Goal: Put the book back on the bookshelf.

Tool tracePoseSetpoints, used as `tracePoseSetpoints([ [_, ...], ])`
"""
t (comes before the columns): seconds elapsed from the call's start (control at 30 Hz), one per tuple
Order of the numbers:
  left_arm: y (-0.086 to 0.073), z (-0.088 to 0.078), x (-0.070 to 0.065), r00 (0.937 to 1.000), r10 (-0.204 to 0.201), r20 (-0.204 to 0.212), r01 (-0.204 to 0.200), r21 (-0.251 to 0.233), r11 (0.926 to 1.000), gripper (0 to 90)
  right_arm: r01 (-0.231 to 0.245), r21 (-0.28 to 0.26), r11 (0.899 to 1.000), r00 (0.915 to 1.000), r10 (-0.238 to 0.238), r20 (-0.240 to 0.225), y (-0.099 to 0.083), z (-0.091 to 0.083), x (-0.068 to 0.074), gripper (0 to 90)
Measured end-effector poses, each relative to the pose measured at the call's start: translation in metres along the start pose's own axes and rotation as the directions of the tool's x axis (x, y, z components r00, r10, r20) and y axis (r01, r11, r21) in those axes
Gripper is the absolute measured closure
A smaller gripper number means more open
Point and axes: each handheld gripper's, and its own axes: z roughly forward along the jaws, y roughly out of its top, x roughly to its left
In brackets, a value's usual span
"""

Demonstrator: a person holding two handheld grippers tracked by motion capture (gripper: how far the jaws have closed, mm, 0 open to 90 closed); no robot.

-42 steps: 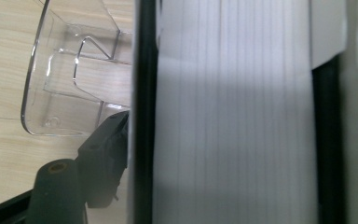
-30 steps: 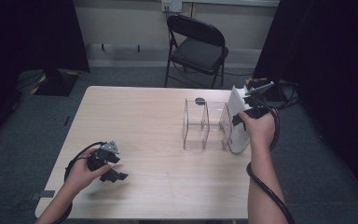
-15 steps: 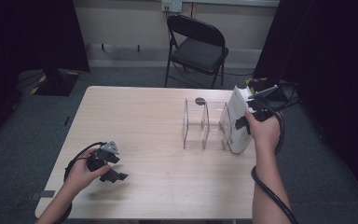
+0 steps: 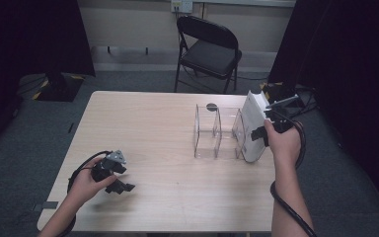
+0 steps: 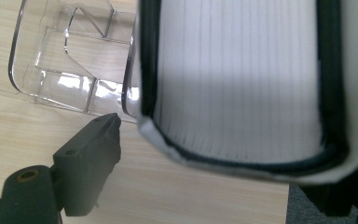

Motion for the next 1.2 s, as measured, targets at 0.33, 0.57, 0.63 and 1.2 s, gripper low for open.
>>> tracePoseSetpoints([
  [0.33, 0.001, -0.002, -0.001, 1.0000, -0.005, 0.000, 0.005, -0.011, 0.9999, 19.1, 0.006, 0.002, 1.000, 1.0000, -0.005, -0.008, -0.008, -0.001, 0.000, 15.2],
  [0.57, 0.001, -0.001, -0.001, 1.0000, -0.009, 0.001, 0.009, -0.012, 0.9999, 19.1, 0.004, -0.007, 1.000, 0.9998, -0.005, -0.017, -0.014, -0.004, -0.003, 15.2],
  [0.63, 0.001, -0.001, -0.001, 1.0000, -0.007, 0.000, 0.007, -0.011, 0.9999, 19.1, 0.005, -0.006, 1.000, 0.9998, -0.005, -0.019, -0.015, -0.005, -0.002, 15.3],
  [1.2, 0.000, 0.001, 0.000, 0.9999, -0.012, -0.003, 0.012, -0.002, 0.9999, 19.2, 0.060, 0.003, 0.998, 0.9964, -0.060, -0.059, -0.030, 0.000, 0.004, 15.5],
])
